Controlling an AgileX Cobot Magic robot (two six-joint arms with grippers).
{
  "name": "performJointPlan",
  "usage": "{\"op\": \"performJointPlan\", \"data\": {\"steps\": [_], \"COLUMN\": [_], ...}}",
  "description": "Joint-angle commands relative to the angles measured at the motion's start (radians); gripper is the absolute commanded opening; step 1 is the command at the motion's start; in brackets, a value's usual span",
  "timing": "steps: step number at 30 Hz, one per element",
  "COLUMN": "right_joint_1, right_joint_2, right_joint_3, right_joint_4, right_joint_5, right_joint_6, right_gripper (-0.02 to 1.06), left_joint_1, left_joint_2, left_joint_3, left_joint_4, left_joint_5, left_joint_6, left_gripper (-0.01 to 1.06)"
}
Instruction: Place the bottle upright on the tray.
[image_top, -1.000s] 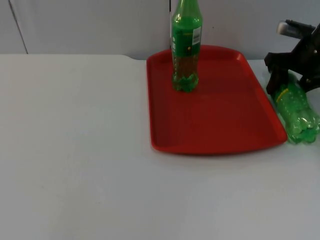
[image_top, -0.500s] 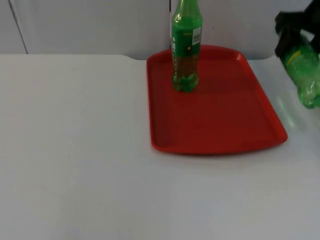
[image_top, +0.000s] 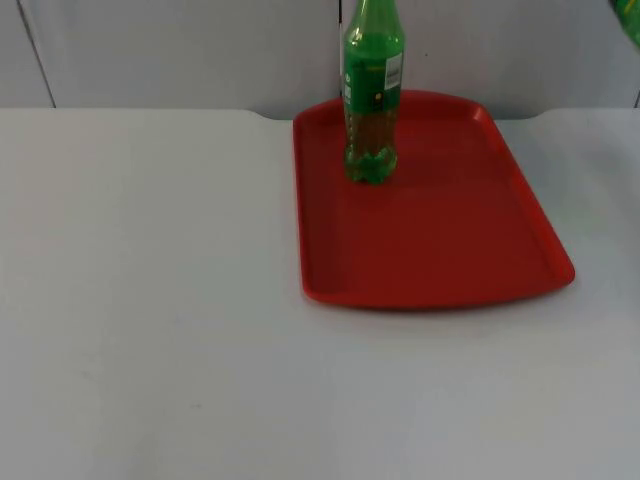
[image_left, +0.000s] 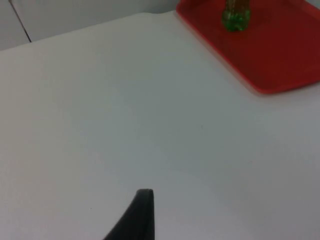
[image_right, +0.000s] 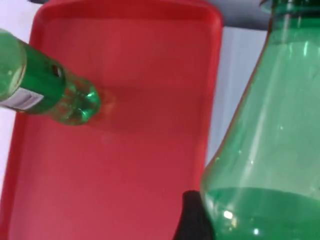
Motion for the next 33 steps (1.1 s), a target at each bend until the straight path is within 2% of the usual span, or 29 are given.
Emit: {"op": "performJointPlan", "data": {"steps": [1, 5, 6, 15, 17, 18, 23, 24, 29, 30, 33], "right_joint_1": [0.002, 0.023, 0.023, 0.025, 0.025, 0.025, 0.025, 0.025, 0.025, 0.025, 0.025], "right_joint_2": [-0.052, -0.141, -0.141, -0.408, -0.536, -0.536, -0.795, -0.795, -1.053, -1.053, -1.191], "right_joint_3": [-0.004, 0.037, 0.037, 0.305, 0.423, 0.423, 0.697, 0.697, 0.955, 0.955, 1.095], "right_joint_4": [-0.050, -0.142, -0.142, -0.140, -0.140, -0.140, -0.140, -0.140, -0.136, -0.136, -0.134], "right_joint_5": [0.018, 0.018, 0.018, 0.017, -0.063, -0.063, -0.231, -0.231, -0.400, -0.400, -0.524], "right_joint_6": [0.011, 0.032, 0.032, 0.032, 0.032, 0.032, 0.032, 0.032, 0.028, 0.028, 0.028], "right_gripper": [0.00, 0.00, 0.00, 0.00, 0.00, 0.00, 0.00, 0.00, 0.00, 0.00, 0.00], "left_joint_1": [-0.002, -0.002, -0.002, -0.002, -0.002, -0.002, -0.002, -0.002, -0.002, -0.002, -0.002], "left_joint_2": [-0.004, -0.004, -0.004, -0.004, -0.004, -0.004, -0.004, -0.004, -0.004, -0.004, -0.004], "left_joint_3": [0.006, 0.006, 0.006, 0.006, 0.006, 0.006, 0.006, 0.006, 0.006, 0.006, 0.006], "left_joint_4": [0.000, 0.000, 0.000, 0.000, 0.000, 0.000, 0.000, 0.000, 0.000, 0.000, 0.000], "left_joint_5": [-0.012, -0.012, -0.012, -0.012, -0.012, -0.012, -0.012, -0.012, -0.012, -0.012, -0.012], "left_joint_6": [-0.003, -0.003, -0.003, -0.003, -0.003, -0.003, -0.003, -0.003, -0.003, -0.003, -0.003], "left_gripper": [1.05, 1.05, 1.05, 1.05, 1.05, 1.05, 1.05, 1.05, 1.05, 1.05, 1.05]}}
